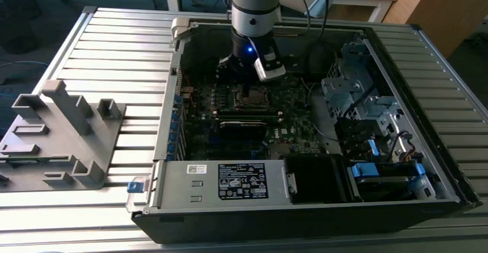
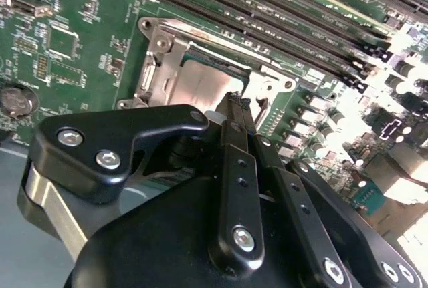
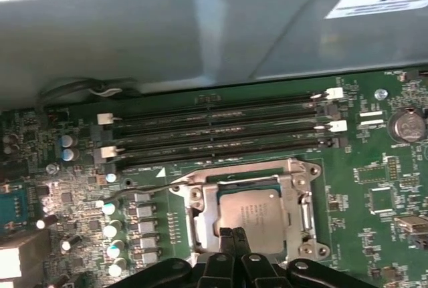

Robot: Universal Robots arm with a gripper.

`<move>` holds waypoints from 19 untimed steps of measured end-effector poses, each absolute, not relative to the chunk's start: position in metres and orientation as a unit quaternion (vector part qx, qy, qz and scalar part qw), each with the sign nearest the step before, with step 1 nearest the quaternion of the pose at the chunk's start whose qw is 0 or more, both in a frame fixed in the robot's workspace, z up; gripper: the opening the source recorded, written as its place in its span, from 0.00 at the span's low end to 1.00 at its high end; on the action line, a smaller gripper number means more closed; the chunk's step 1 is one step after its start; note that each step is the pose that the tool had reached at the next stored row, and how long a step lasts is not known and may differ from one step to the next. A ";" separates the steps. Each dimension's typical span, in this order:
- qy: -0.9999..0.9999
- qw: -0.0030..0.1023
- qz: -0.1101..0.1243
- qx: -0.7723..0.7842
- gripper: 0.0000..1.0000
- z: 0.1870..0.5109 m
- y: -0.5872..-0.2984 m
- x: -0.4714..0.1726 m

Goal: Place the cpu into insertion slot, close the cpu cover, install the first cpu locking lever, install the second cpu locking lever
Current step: 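Close the cpu cover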

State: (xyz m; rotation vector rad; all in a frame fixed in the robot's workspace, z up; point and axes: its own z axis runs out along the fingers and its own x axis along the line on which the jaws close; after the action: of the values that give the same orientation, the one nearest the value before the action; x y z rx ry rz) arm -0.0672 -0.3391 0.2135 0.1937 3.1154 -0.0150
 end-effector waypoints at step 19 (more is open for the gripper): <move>0.998 0.016 -0.005 0.062 0.11 0.203 -0.339 -0.082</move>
State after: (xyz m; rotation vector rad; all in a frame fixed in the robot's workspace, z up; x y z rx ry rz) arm -0.0816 -0.3392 0.2029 0.1930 3.1042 -0.0140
